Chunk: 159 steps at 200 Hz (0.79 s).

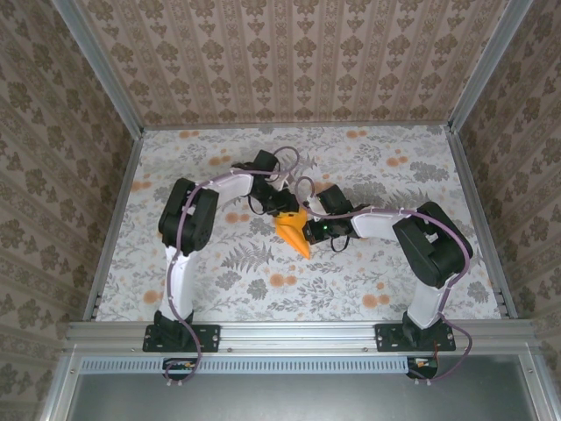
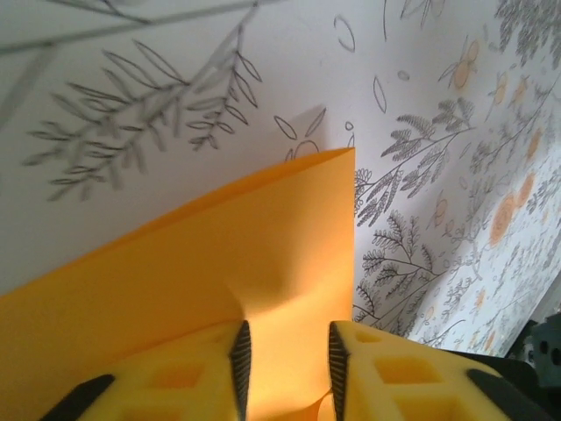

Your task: Fold a paper plane with a square sheet of paper (fold left side to right side)

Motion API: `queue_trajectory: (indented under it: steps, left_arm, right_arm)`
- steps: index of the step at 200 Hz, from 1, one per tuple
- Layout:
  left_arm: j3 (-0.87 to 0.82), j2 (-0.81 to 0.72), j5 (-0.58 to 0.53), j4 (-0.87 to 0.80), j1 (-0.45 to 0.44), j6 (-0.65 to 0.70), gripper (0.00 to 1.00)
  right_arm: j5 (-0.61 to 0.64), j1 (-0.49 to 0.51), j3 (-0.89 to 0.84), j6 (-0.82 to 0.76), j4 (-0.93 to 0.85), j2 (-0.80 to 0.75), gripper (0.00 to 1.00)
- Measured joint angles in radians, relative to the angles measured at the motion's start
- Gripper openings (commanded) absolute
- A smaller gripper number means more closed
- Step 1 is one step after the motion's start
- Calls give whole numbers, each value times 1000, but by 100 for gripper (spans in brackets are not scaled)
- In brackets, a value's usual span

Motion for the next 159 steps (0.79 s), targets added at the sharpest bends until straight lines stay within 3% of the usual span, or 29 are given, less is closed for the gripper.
queue_trajectory:
  steps: [14,33,63,106,159]
  left_arm:
    - [0,-37,-8,-18,23,4,32]
    - [-18,-113,-13,-21,50,7,20]
    - [-146,-274,-8,20,63,5,10]
    - [-306,-317,35,98,-6,-42,8]
    - [-337,-278,44,158,-76,-82,7]
  right_arm:
    - [0,0,1,-2,-1,0,0]
    - [0,0,1,-4,-2,0,0]
    - [0,4,5,-5,-15,0,0]
    - [0,5,9,-20,-25,0,0]
    - [0,7,10,-23,-27,0,0]
